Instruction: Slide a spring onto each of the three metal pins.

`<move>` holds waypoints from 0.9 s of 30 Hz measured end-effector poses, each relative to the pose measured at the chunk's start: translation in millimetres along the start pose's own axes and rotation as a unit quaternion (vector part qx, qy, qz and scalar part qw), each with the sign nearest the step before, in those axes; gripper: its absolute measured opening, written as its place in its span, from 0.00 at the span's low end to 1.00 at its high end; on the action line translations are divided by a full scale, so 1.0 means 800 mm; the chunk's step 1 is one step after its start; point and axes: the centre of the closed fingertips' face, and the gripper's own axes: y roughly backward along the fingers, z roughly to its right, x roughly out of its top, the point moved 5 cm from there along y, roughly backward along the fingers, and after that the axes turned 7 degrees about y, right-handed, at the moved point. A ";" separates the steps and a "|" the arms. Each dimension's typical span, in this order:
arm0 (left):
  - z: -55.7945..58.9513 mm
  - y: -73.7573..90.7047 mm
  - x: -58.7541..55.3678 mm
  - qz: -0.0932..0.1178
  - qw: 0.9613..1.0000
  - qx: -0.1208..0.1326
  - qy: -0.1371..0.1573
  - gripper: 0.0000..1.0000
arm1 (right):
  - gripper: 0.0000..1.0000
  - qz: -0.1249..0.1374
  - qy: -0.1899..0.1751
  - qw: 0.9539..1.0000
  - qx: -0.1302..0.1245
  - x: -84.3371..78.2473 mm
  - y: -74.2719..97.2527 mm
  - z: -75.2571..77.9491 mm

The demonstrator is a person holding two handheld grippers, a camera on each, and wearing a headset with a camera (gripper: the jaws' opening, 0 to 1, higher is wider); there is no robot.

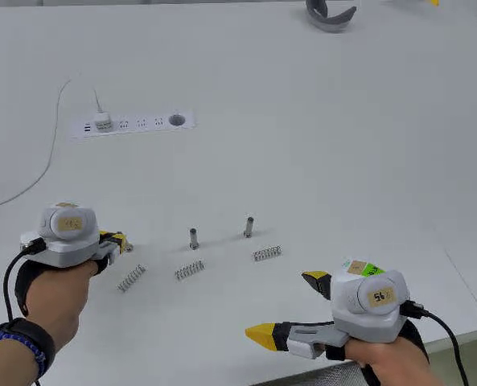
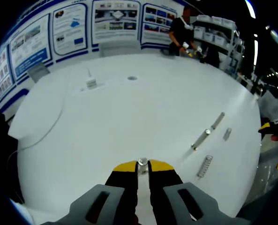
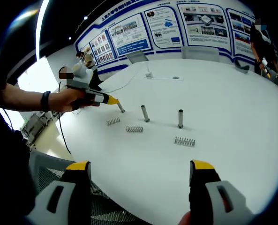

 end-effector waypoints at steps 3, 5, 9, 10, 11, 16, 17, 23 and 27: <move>0.001 0.001 0.000 0.000 1.000 -0.001 -0.004 0.07 | 0.88 0.000 0.001 1.000 0.000 0.001 0.000 -0.001; 0.003 0.001 -0.001 0.000 1.000 -0.002 -0.010 0.07 | 0.88 -0.001 0.001 1.000 0.001 0.001 0.000 -0.001; 0.005 0.002 -0.002 -0.001 1.000 -0.003 -0.015 0.07 | 0.88 -0.002 0.002 1.000 0.001 0.000 0.000 -0.002; 0.005 0.002 -0.002 0.000 1.000 -0.003 -0.015 0.07 | 0.88 -0.002 0.002 1.000 0.001 0.000 0.000 -0.002; 0.006 0.002 -0.002 0.000 1.000 -0.003 -0.015 0.07 | 0.88 -0.002 0.002 1.000 0.001 0.000 0.000 -0.002; 0.009 0.003 -0.004 -0.001 1.000 -0.005 -0.021 0.07 | 0.88 -0.004 0.002 1.000 0.001 -0.002 0.000 -0.003; 0.010 0.003 -0.004 -0.001 1.000 -0.007 -0.022 0.07 | 0.88 -0.004 0.002 1.000 0.001 -0.002 0.000 -0.002; 0.016 0.003 -0.006 -0.002 1.000 -0.011 -0.029 0.07 | 0.88 -0.004 0.001 1.000 0.002 -0.004 0.001 -0.003; 0.022 0.002 -0.006 -0.003 0.999 -0.015 -0.034 0.07 | 0.88 -0.004 0.001 1.000 0.002 -0.004 0.001 -0.002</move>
